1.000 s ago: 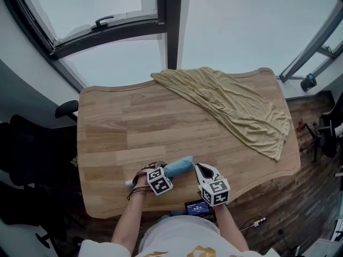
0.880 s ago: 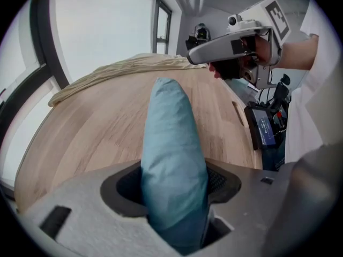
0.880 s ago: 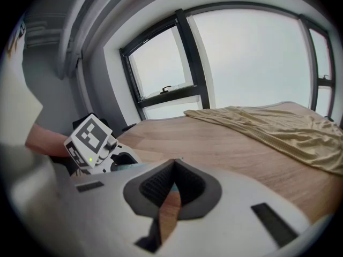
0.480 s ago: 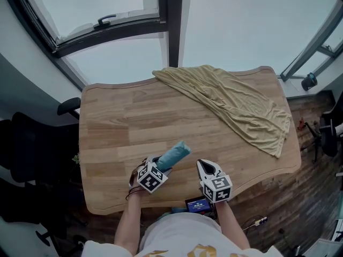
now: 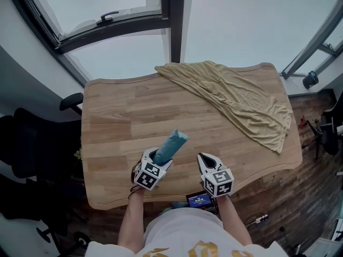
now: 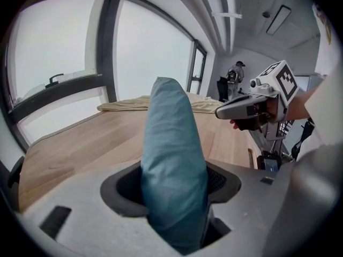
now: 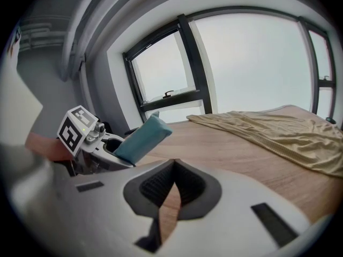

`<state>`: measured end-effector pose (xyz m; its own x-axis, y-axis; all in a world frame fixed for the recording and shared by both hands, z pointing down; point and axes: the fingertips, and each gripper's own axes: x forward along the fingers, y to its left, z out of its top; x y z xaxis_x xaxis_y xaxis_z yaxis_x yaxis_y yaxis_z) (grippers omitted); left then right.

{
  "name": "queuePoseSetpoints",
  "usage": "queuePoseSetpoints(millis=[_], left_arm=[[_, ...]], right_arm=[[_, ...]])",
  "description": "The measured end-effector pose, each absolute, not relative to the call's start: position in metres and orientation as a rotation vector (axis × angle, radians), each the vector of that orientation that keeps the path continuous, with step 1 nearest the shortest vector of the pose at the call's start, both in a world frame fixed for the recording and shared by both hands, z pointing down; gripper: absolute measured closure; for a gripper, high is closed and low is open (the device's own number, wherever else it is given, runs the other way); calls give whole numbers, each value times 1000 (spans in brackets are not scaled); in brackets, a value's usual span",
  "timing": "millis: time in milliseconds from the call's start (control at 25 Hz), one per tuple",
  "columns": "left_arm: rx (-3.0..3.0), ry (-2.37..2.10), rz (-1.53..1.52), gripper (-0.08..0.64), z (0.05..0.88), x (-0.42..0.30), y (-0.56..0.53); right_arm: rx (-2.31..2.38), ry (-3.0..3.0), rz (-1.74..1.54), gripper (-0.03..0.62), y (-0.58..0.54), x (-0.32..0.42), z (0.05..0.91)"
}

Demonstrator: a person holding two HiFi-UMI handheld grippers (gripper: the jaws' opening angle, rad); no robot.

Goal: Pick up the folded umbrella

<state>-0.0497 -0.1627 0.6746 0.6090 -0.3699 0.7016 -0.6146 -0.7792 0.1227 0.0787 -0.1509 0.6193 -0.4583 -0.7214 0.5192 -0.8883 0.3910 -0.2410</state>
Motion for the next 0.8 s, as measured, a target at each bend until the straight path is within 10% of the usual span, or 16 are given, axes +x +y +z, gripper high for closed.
queuePoseSetpoints(millis=[800], left_arm=[[2515, -1088, 521, 270, 602, -68, -157]], right_arm=[[1484, -2390, 568, 583, -148, 69, 579]])
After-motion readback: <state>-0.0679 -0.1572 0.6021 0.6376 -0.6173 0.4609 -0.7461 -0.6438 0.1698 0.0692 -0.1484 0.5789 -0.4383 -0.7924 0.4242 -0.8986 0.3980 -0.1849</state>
